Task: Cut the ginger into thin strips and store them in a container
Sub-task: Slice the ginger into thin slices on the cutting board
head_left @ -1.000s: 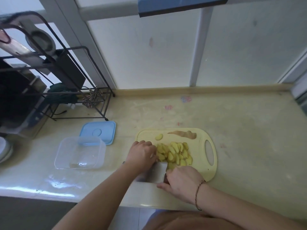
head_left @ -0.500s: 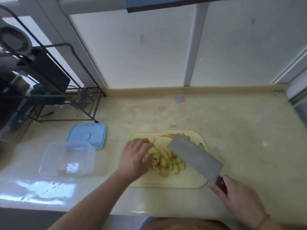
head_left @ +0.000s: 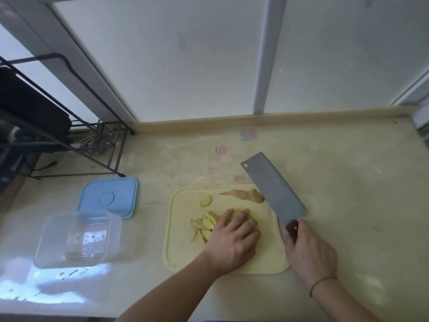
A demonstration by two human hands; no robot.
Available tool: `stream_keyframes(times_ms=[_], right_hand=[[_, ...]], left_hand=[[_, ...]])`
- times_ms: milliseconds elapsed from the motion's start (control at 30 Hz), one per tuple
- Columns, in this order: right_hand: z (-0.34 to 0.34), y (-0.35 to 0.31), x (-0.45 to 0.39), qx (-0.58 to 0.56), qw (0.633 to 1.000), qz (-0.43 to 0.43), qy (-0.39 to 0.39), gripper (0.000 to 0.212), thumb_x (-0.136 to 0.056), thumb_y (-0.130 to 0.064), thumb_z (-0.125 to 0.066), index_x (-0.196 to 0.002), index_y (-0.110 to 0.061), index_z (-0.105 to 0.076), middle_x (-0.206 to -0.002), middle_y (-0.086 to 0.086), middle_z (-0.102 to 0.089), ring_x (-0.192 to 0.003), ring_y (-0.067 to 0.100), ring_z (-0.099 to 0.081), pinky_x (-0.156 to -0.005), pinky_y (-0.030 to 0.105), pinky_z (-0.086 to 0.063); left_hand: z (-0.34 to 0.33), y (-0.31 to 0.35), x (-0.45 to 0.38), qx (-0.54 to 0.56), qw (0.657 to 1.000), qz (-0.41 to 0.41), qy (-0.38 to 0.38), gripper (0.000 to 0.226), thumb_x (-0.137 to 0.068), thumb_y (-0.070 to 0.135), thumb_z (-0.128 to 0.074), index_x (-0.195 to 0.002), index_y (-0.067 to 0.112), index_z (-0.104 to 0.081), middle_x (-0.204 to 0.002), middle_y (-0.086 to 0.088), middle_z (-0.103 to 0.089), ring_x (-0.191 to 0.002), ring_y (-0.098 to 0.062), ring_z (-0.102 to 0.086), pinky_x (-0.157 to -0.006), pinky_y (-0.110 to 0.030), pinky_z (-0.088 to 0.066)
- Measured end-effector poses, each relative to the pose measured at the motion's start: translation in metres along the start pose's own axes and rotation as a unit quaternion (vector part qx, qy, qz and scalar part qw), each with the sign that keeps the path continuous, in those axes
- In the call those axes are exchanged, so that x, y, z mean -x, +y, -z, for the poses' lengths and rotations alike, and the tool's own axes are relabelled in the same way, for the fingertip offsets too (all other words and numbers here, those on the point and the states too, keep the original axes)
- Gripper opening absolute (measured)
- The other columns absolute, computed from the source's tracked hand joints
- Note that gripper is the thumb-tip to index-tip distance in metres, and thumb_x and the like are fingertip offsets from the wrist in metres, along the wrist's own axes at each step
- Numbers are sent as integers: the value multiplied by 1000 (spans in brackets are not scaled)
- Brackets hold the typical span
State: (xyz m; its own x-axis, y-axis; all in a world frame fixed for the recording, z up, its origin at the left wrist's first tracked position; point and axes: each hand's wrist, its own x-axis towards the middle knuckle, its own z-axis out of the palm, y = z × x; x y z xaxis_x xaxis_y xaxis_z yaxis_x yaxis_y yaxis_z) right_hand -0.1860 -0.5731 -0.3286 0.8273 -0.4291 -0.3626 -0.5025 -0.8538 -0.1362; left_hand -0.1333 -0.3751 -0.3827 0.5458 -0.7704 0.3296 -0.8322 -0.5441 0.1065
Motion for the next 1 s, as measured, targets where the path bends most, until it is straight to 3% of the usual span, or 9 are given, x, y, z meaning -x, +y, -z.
stream_keyframes(times_ms=[333,567,700,800,900,1000], right_hand=[[4,-8,2,26,999,-15,-21,31,-106,-39,-46,-131,-20,-49,-123,-1,-70,-104,23,-71,-67,29,-35],[4,-7,-1,-1,999,-30,-25,29,-102,-32,-55,-125,-14,-58,-114,9,-74,-100,32,-73,-67,32,-35],[4,3,-3,-71,997,-37,-5,25,-98,-27,-65,-110,-4,-65,-97,23,-74,-88,41,-72,-65,35,-36],[5,11,-2,-100,994,-30,24,23,-97,-23,-68,-97,-1,-64,-81,27,-70,-76,44,-70,-61,37,-36],[8,10,1,-116,992,-26,42,23,-95,-21,-71,-94,1,-64,-76,30,-69,-73,47,-69,-61,38,-38],[11,5,4,-122,991,-16,43,23,-94,-19,-72,-97,3,-66,-70,27,-66,-71,46,-69,-59,37,-38]], left_hand=[[16,-61,20,20,999,12,33,12,-85,22,-67,-94,16,-73,-108,-3,-71,-109,-31,-67,-94,-46,-53],[29,-99,43,30,999,1,19,13,-88,22,-67,-97,17,-74,-113,-2,-71,-119,-30,-63,-108,-52,-43],[42,-77,43,55,997,49,-2,23,-90,35,-67,-104,19,-75,-116,1,-70,-126,-30,-58,-113,-59,-34],[53,-42,50,41,995,83,-27,24,-90,43,-66,-101,23,-75,-107,3,-69,-113,-29,-58,-106,-55,-39],[48,-12,64,20,994,94,-57,4,-88,29,-70,-88,25,-69,-95,5,-65,-97,-27,-62,-96,-48,-39],[43,-4,69,7,988,139,-67,15,-80,22,-77,-86,27,-64,-87,8,-61,-89,-25,-61,-89,-44,-34]])
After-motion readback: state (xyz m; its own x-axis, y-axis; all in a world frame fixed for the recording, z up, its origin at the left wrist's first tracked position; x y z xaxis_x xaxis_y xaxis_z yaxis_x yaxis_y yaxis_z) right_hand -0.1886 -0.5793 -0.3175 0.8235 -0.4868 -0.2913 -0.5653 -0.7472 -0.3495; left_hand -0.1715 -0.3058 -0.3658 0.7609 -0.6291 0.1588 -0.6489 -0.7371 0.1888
